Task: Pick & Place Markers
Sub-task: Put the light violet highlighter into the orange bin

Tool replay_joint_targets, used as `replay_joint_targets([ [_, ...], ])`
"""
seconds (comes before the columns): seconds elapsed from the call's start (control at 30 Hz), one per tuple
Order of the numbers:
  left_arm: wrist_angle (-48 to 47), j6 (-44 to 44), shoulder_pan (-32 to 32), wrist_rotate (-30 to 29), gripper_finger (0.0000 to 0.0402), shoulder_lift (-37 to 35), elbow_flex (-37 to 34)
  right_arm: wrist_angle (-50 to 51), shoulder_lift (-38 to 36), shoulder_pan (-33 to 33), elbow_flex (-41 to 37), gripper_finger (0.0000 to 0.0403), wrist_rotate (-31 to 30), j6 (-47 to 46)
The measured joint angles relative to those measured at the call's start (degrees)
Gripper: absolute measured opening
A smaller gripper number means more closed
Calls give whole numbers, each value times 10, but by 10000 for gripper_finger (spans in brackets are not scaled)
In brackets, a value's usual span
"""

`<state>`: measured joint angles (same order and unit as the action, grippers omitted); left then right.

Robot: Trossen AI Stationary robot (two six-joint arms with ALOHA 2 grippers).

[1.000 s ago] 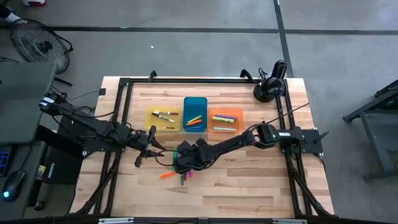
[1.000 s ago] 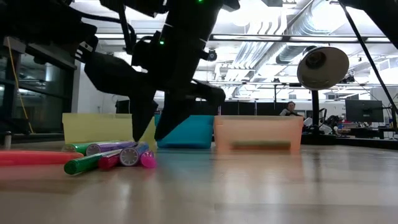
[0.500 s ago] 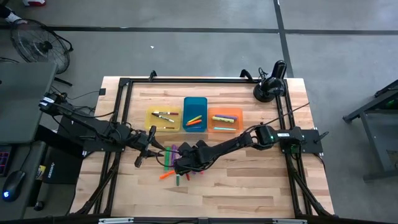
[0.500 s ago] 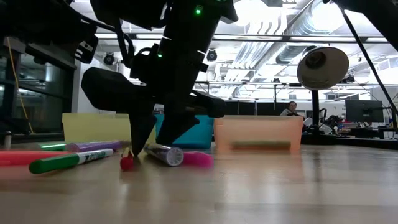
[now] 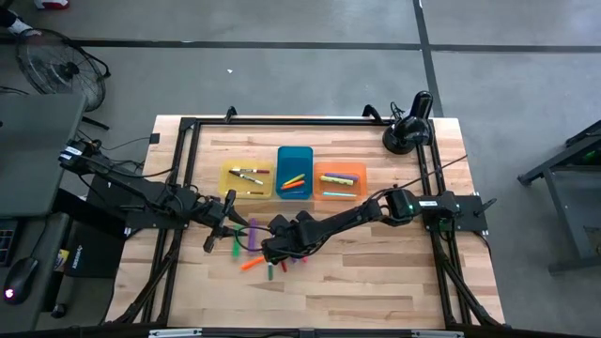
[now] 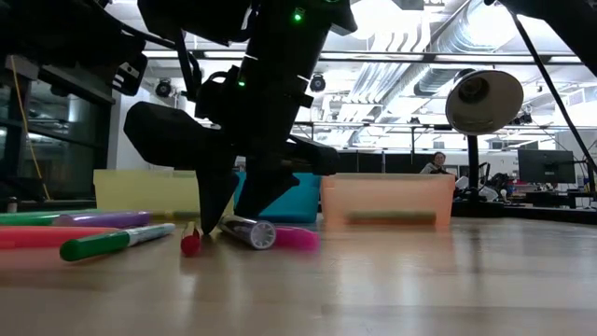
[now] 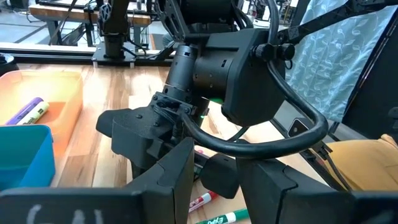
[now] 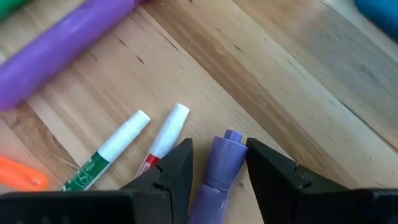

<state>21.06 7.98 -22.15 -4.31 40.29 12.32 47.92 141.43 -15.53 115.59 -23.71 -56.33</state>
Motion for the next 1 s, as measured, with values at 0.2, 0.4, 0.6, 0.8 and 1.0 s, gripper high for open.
replay_joint_targets([
  [0.2, 0, 0, 0, 0, 117, 0, 0, 2, 0, 1, 0, 114, 1, 13],
  [0.4, -2, 0, 0, 0, 117, 0, 0, 4, 0, 1, -1, 57, 1, 32],
  [0.6, -2, 0, 0, 0, 117, 0, 0, -11, -2, 2, -2, 55, 18, 50],
  [0.8, -4, 0, 0, 0, 117, 0, 0, -13, -20, 3, -5, 54, 42, 68],
  [1.0, -7, 2, 0, 0, 117, 0, 0, -12, -64, 5, -4, 54, 46, 104],
])
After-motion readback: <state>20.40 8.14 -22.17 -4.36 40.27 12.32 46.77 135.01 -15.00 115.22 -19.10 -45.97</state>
